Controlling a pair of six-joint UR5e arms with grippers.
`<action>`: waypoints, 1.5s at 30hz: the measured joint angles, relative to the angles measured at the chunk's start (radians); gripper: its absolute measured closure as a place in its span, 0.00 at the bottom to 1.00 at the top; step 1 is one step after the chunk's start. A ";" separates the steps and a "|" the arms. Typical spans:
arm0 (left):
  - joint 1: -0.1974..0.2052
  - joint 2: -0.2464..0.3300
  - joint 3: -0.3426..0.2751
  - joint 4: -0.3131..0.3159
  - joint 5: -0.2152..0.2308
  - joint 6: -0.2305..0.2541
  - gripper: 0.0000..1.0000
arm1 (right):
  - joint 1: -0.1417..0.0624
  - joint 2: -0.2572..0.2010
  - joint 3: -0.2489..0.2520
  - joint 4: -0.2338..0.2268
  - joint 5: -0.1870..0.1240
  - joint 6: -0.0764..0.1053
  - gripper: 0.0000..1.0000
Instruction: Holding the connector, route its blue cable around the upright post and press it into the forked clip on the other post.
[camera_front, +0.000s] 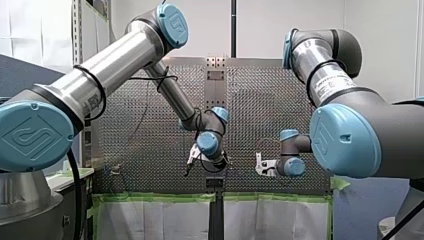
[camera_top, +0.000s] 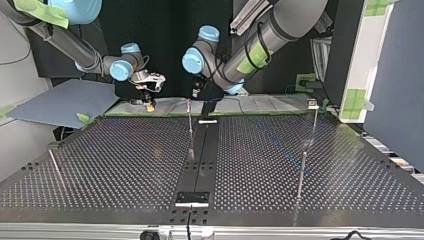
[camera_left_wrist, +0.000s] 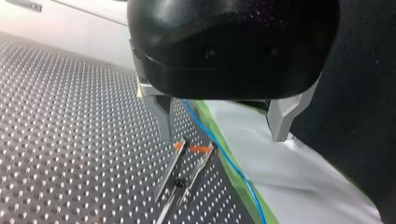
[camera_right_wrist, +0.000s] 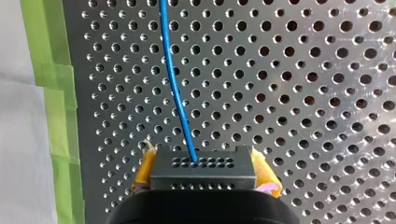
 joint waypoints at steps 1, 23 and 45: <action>0.001 0.000 0.000 0.001 -0.008 -0.004 0.00 | 0.000 0.000 0.000 0.003 0.000 -0.003 1.00; 0.019 -0.032 -0.058 0.100 -0.064 -0.077 0.00 | 0.014 -0.052 0.033 0.113 0.004 -0.169 1.00; 0.024 -0.058 -0.064 0.130 -0.052 -0.138 0.00 | 0.037 -0.180 0.143 0.042 -0.052 -0.175 1.00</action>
